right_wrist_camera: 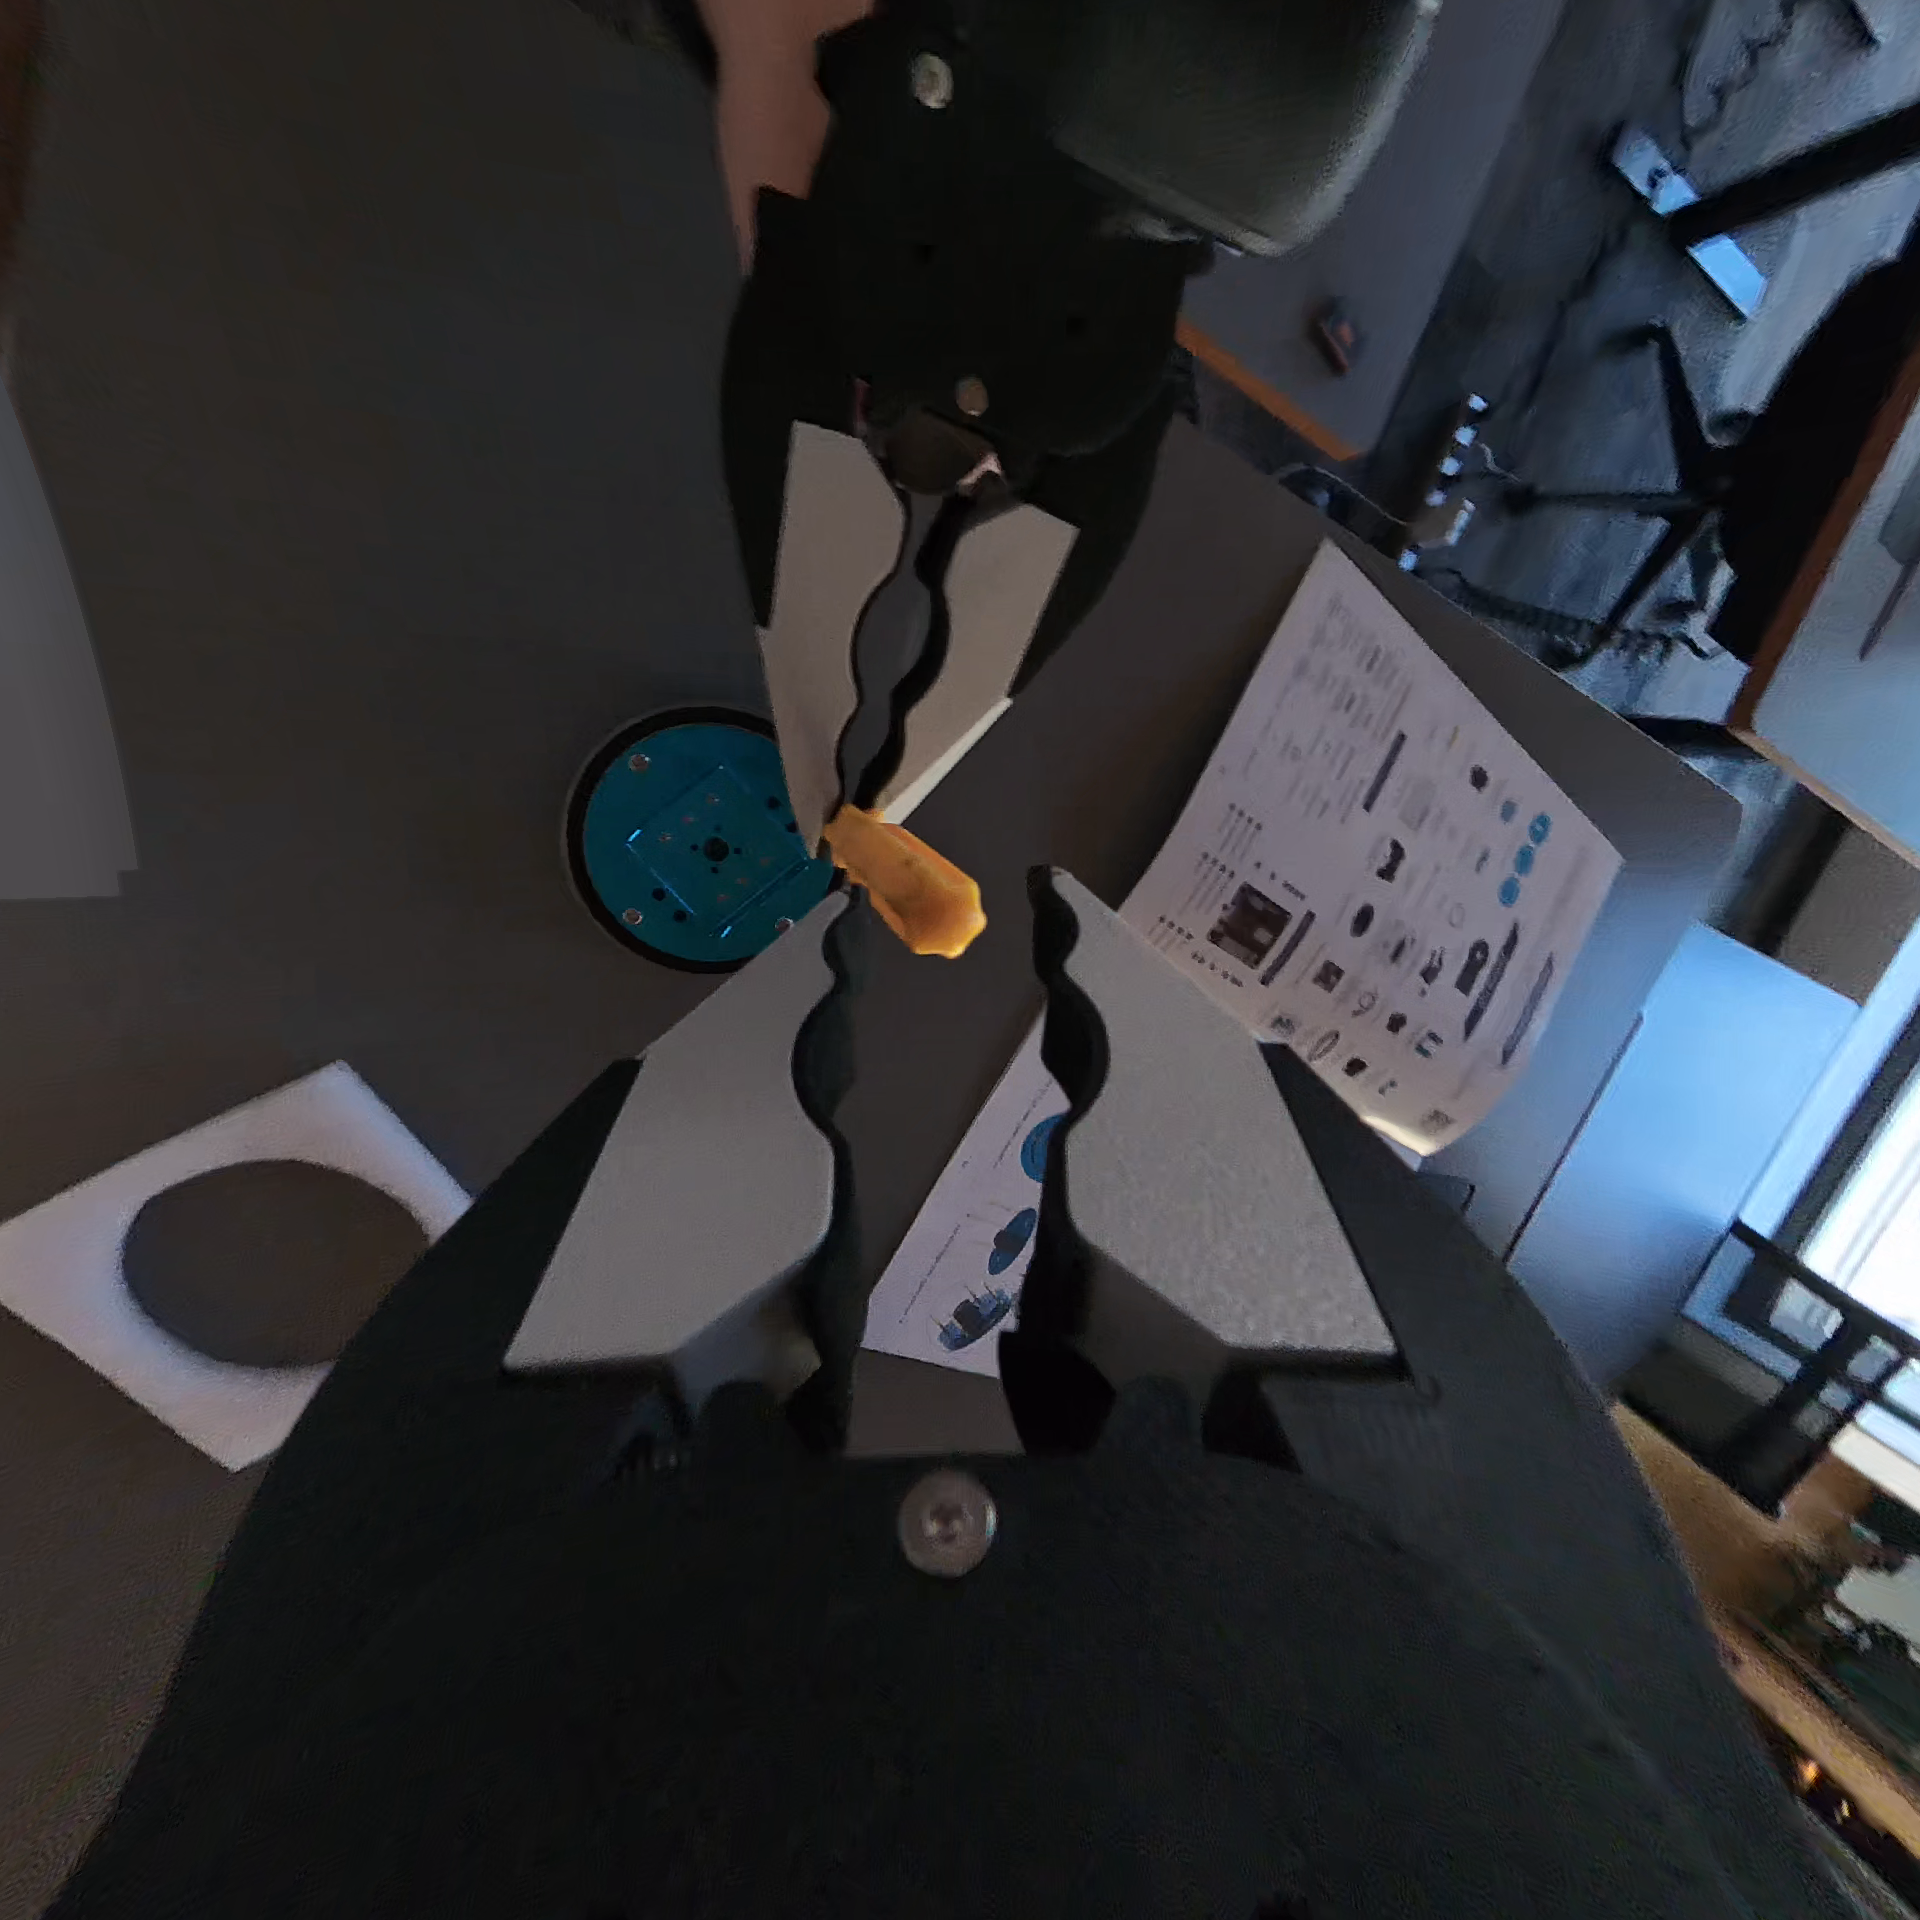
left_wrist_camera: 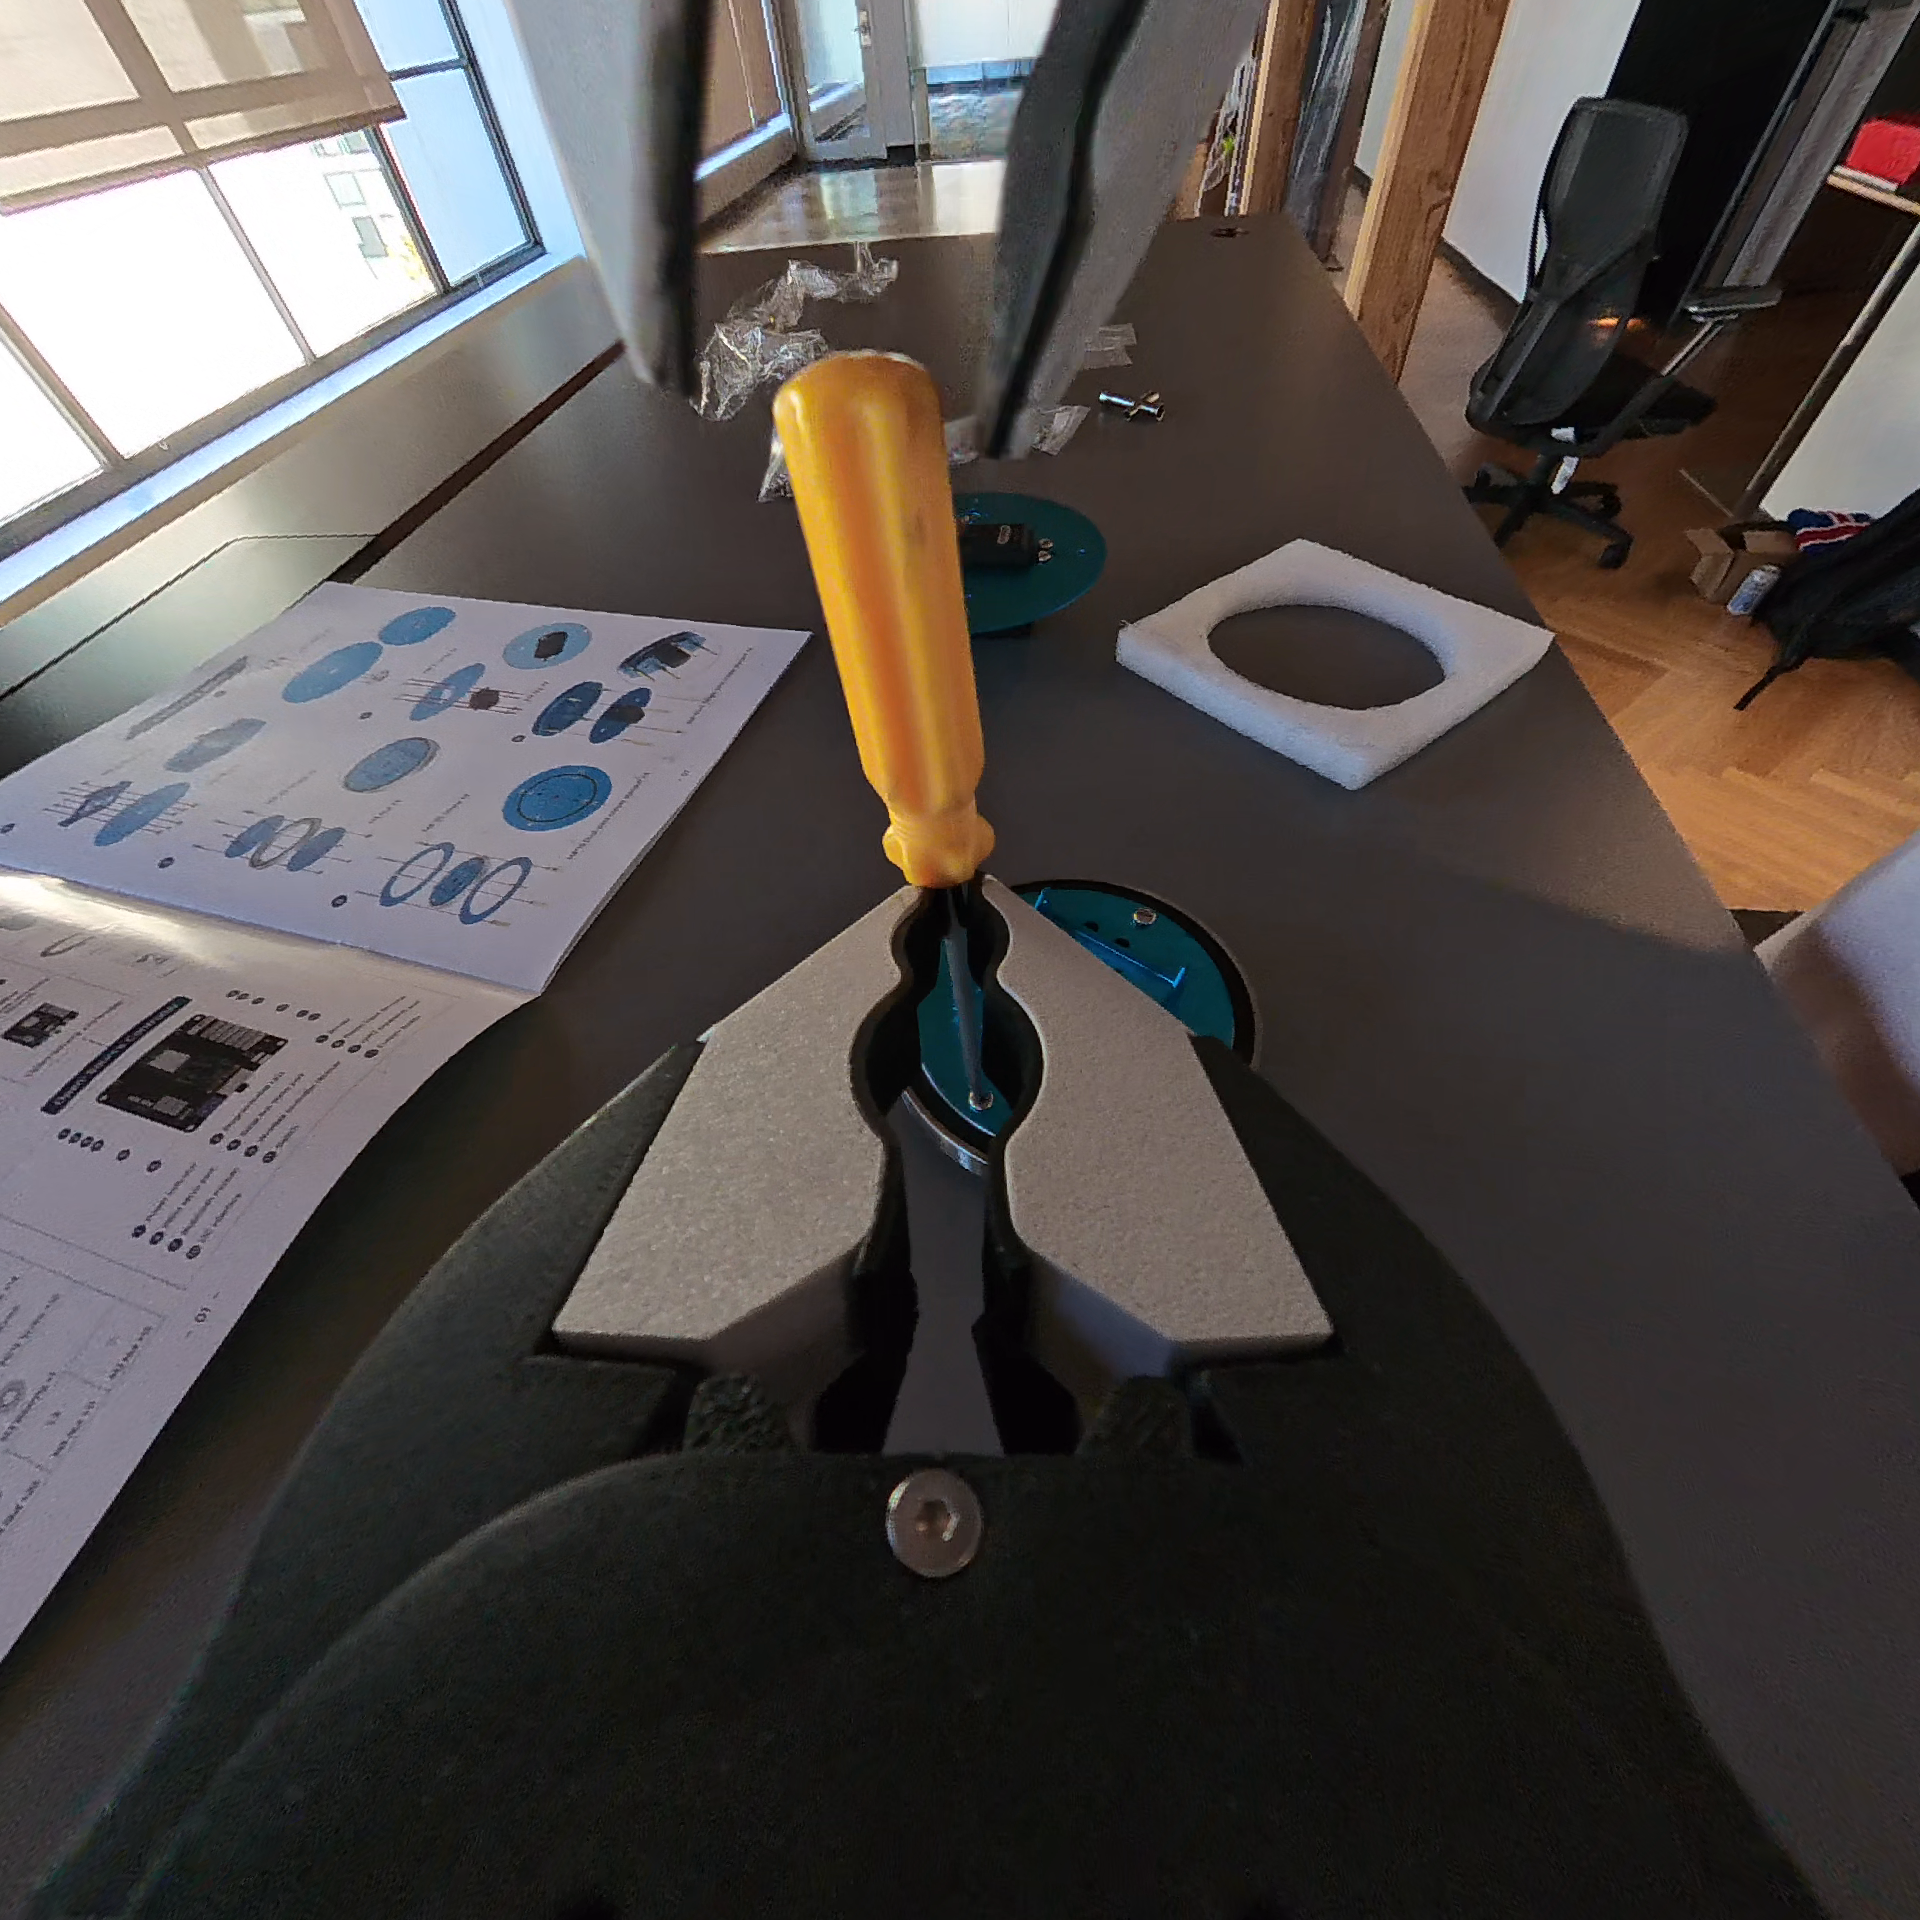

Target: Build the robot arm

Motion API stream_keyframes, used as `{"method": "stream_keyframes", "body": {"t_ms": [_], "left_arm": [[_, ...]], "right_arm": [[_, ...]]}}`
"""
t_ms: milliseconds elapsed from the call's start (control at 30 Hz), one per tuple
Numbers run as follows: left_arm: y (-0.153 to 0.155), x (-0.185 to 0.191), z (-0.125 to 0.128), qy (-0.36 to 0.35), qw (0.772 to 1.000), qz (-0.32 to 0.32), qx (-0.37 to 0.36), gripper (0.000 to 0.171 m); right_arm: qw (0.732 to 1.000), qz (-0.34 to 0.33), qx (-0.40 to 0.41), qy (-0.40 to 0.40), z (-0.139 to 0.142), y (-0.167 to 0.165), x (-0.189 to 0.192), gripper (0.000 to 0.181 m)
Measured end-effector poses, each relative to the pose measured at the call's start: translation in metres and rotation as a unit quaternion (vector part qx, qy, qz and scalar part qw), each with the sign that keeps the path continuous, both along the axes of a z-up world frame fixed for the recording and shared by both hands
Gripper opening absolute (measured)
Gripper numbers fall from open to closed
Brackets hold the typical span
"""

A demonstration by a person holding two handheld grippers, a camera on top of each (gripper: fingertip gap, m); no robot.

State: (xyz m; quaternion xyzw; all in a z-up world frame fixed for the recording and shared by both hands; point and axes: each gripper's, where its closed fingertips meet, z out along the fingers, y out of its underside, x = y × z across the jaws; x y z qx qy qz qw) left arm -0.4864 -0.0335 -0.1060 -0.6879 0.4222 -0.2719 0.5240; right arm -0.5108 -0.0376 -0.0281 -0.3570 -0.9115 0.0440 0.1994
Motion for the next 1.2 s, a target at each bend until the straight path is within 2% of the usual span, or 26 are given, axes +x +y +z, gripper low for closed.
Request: {"method": "stream_keyframes", "body": {"t_ms": [200,367,400,500,533,600,667,833,933,1067,1200], "left_arm": [[-0.001,0.001,0.0,0.002,1.0,-0.001,0.005,0.003],[-0.002,0.001,0.0,-0.01,1.0,-0.003,0.003,0.003],[-0.003,0.0,-0.002,-0.008,1.0,-0.006,-0.005,0.003],[-0.006,-0.011,-0.018,0.019,0.999,-0.008,-0.045,0.021],[-0.012,-0.014,-0.026,0.026,0.997,-0.021,-0.066,0.022],[-0.024,-0.016,-0.035,0.028,0.994,-0.033,-0.096,0.012],[-0.032,-0.01,-0.037,0.036,0.995,-0.032,-0.083,0.009],[-0.031,-0.003,-0.057,0.124,0.991,0.004,-0.047,0.013],[-0.031,0.005,-0.054,0.119,0.992,-0.003,-0.038,0.009],[-0.031,0.005,-0.054,0.117,0.992,-0.001,-0.039,0.008],[-0.03,0.005,-0.054,0.125,0.992,0.006,-0.024,0.007]], "right_arm": [[0.997,0.002,-0.024,-0.067,-0.012,-0.001,0.005,0.018],[0.994,-0.063,-0.045,-0.081,-0.012,-0.002,0.007,0.017],[0.992,-0.081,-0.05,-0.081,-0.012,-0.002,0.007,0.017],[0.991,-0.091,-0.041,-0.086,-0.012,0.0,0.01,0.017],[0.992,-0.085,-0.038,-0.085,-0.012,-0.001,0.01,0.017],[0.992,-0.084,-0.037,-0.086,-0.012,-0.002,0.01,0.017],[0.991,-0.089,-0.04,-0.09,-0.012,-0.001,0.009,0.017],[0.989,-0.102,-0.041,-0.1,-0.013,0.0,0.009,0.017],[0.986,-0.122,-0.04,-0.104,-0.013,-0.001,0.01,0.017],[0.973,-0.199,-0.054,-0.103,-0.013,-0.001,0.01,0.017],[0.937,-0.329,-0.079,-0.083,-0.012,0.001,0.007,0.017]]}}
